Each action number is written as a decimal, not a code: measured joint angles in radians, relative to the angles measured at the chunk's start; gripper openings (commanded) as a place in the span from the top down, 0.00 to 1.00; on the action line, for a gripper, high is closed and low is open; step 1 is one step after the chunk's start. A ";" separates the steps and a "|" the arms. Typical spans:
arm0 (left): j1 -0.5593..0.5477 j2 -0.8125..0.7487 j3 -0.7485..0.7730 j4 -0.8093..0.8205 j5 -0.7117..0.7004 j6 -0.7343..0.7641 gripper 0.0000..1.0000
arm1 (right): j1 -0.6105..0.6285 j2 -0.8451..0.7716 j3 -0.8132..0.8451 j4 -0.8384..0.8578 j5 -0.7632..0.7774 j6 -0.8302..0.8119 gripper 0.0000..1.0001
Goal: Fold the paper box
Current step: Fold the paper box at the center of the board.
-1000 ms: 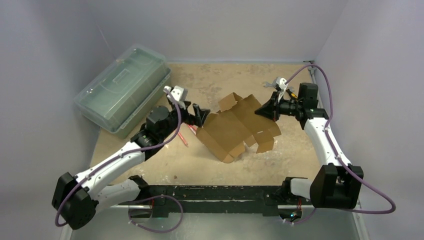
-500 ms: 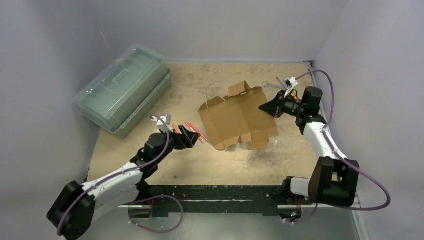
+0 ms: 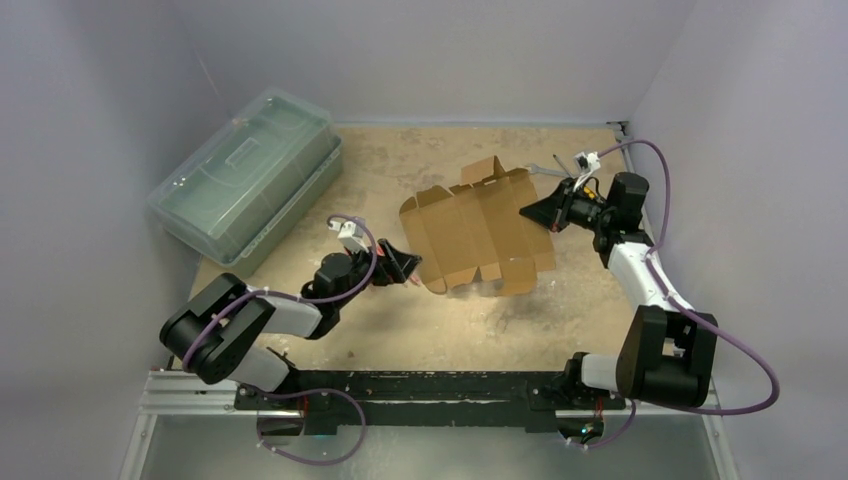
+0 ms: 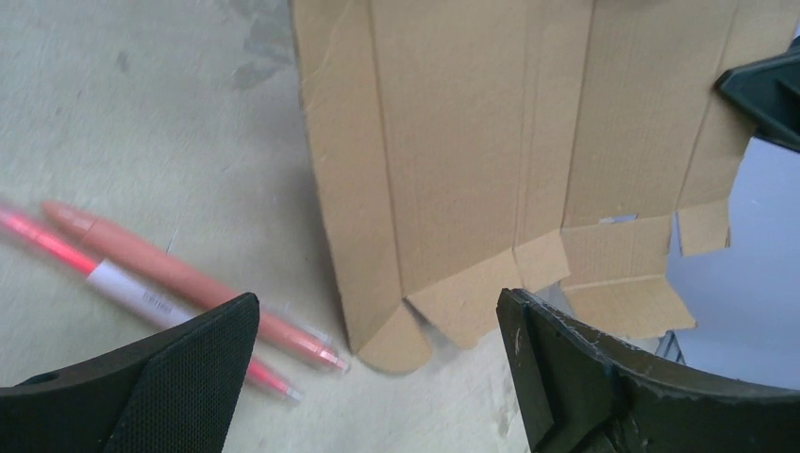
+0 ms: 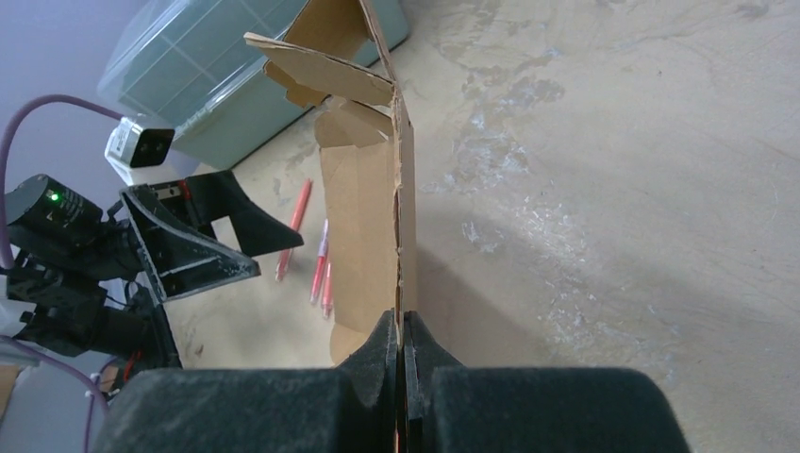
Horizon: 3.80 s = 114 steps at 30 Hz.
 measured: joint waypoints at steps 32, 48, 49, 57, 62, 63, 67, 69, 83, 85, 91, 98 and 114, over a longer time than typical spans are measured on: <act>0.113 0.547 0.217 0.469 0.312 -0.195 0.42 | -0.024 -0.033 -0.009 0.074 -0.079 0.084 1.00; 0.113 0.559 0.241 0.474 0.365 -0.222 1.00 | -0.024 -0.033 -0.010 0.072 -0.072 0.082 1.00; 0.113 0.545 0.241 0.471 0.365 -0.210 1.00 | -0.025 -0.033 -0.010 0.067 -0.067 0.066 1.00; 0.113 0.160 0.324 0.061 0.369 0.032 1.00 | -0.027 -0.029 0.050 -0.197 0.026 -0.277 0.74; 0.114 0.046 0.555 -0.428 0.377 0.271 1.00 | -0.027 -0.028 0.097 -0.367 0.091 -0.493 0.28; 0.114 0.045 0.592 -0.497 0.378 0.307 1.00 | -0.027 -0.028 0.104 -0.391 0.096 -0.521 0.23; 0.117 0.060 0.757 -0.860 0.386 0.491 1.00 | -0.043 -0.038 0.145 -0.484 0.115 -0.640 0.13; 0.118 0.079 0.834 -1.023 0.391 0.584 1.00 | -0.059 -0.064 0.147 -0.512 0.120 -0.681 0.11; 0.087 0.396 1.206 -1.559 0.428 0.900 1.00 | 0.029 0.082 0.417 -0.764 -0.061 -1.031 0.05; 0.070 0.397 1.227 -1.574 0.428 0.912 1.00 | 0.083 0.148 0.458 -0.775 -0.070 -1.039 0.05; 0.040 0.397 1.252 -1.575 0.432 0.921 1.00 | 0.184 0.303 0.481 -0.735 -0.048 -0.932 0.08; 0.040 0.375 1.218 -1.549 0.447 0.919 1.00 | 0.202 0.331 0.456 -0.666 0.012 -0.822 0.17; 0.040 0.321 1.161 -1.482 0.481 0.914 0.93 | 0.245 0.419 0.441 -0.631 0.083 -0.771 1.00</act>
